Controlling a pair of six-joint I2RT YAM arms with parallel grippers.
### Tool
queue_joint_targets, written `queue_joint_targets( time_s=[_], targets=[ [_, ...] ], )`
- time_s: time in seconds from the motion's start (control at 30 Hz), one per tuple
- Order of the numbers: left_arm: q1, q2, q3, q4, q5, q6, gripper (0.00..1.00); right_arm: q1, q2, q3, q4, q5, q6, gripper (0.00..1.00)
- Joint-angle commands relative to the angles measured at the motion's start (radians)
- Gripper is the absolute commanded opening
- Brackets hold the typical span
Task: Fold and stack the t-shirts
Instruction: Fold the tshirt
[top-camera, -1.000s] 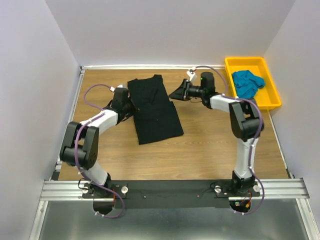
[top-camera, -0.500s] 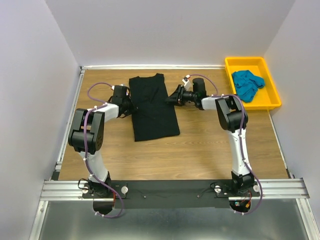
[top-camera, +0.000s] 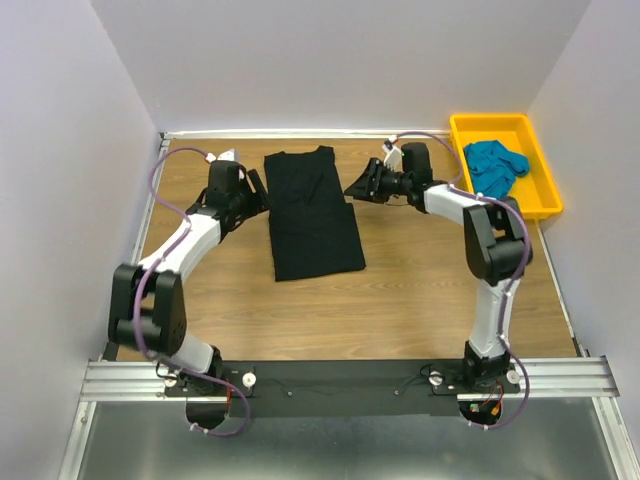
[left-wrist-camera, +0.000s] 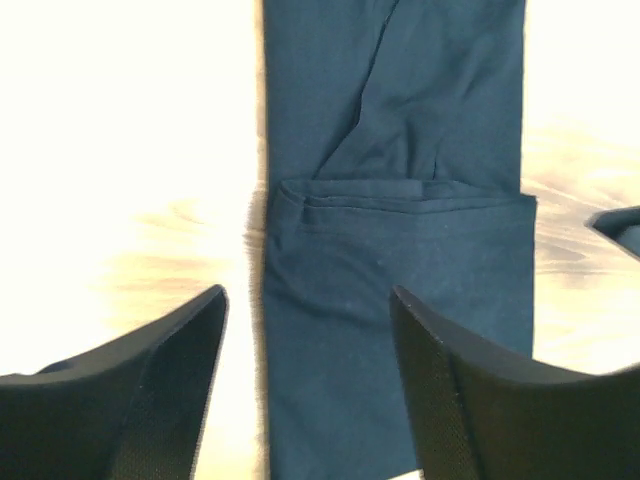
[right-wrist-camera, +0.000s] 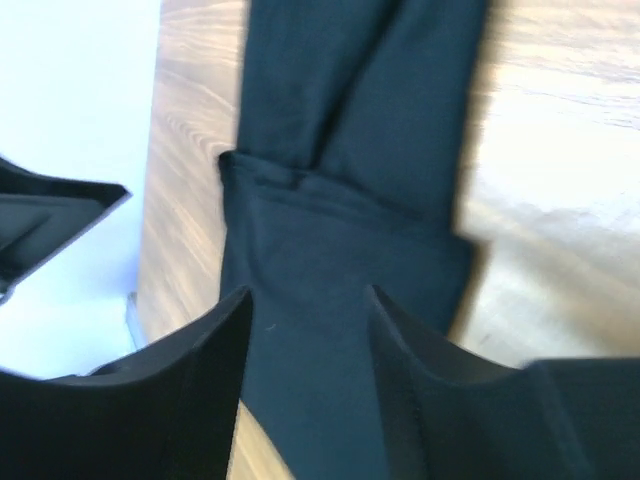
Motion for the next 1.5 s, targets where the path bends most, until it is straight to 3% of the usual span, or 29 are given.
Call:
queue_joint_targets(
  time_s=[0.0, 0.03, 0.17, 0.27, 0.37, 0.73, 0.87, 1.1, 1.47],
  targets=[
    [-0.057, -0.165, -0.083, -0.109, -0.177, 0.092, 0.85, 0.056, -0.184, -0.07, -0.224, 0.246, -0.12, 0.6],
    [-0.074, -0.19, -0.097, -0.132, -0.203, 0.089, 0.86, 0.071, -0.209, -0.085, -0.268, 0.247, -0.137, 0.61],
    [-0.18, -0.286, -0.172, -0.249, -0.286, 0.028, 0.86, 0.162, -0.319, -0.163, -0.452, 0.532, -0.18, 0.68],
    [-0.254, -0.326, -0.247, -0.28, -0.269, -0.05, 0.86, 0.206, -0.376, -0.212, -0.535, 0.632, -0.155, 0.72],
    [-0.289, -0.333, -0.314, -0.28, -0.245, -0.101, 0.76, 0.26, -0.416, -0.28, -0.579, 0.675, -0.106, 0.74],
    [-0.337, -0.202, -0.301, -0.245, -0.264, -0.13, 0.6, 0.32, -0.404, -0.34, -0.583, 0.689, -0.092, 0.73],
    [-0.35, -0.155, -0.295, -0.235, -0.275, -0.133, 0.59, 0.325, -0.397, -0.337, -0.581, 0.689, -0.092, 0.73],
    [-0.361, -0.107, -0.313, -0.223, -0.297, -0.146, 0.5, 0.331, -0.391, -0.348, -0.581, 0.689, -0.091, 0.73],
    [-0.378, -0.061, -0.296, -0.206, -0.294, -0.146, 0.49, 0.34, -0.397, -0.346, -0.581, 0.683, -0.097, 0.72]
  ],
)
